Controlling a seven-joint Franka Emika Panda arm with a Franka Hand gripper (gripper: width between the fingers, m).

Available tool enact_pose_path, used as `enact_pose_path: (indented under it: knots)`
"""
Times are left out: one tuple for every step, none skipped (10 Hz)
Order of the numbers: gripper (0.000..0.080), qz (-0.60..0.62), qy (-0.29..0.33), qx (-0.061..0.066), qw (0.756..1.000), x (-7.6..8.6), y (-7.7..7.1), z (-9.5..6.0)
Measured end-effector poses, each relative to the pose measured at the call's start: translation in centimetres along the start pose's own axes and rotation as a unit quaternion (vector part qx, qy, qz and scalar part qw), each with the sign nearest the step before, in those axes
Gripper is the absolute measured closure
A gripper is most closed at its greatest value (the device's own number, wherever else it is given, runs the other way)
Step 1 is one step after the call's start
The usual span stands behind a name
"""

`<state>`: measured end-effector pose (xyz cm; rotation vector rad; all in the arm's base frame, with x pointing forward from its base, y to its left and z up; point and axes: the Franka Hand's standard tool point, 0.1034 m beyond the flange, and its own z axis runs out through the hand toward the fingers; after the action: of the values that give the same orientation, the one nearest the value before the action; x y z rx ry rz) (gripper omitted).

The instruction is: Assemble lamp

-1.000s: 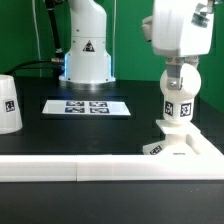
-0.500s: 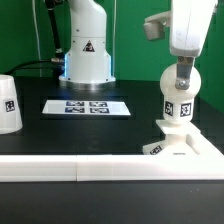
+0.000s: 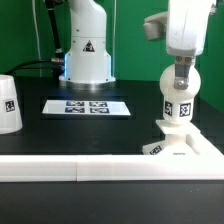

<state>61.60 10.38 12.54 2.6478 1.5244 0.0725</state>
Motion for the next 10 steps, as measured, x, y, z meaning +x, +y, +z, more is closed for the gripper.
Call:
enact_pose_path:
  knots:
    - [0.0223, 0.060, 0.001, -0.001, 0.998, 0.06, -0.06, 0.00]
    - [0.0223, 0.122, 0.001, -0.001, 0.992, 0.12, -0.11, 0.00]
    - [0.0223, 0.175, 0.001, -0.001, 0.985, 0.17, -0.15, -0.01]
    - [0.0222, 0.241, -0.001, 0.001, 0.971, 0.20, -0.15, -0.09]
    - [0.0222, 0.293, -0.004, 0.002, 0.956, 0.10, -0.07, -0.15]
    - [0.0222, 0.341, -0.009, 0.004, 0.940, -0.13, -0.10, -0.11]
    - [0.0222, 0.386, -0.016, 0.006, 0.922, -0.39, -0.15, -0.06]
    - [0.0222, 0.423, -0.020, 0.008, 0.906, -0.53, -0.19, -0.05]
    - [0.0222, 0.455, -0.023, 0.008, 0.890, -0.64, -0.22, -0.03]
    - [0.0221, 0.481, -0.023, 0.007, 0.876, -0.68, -0.19, -0.02]
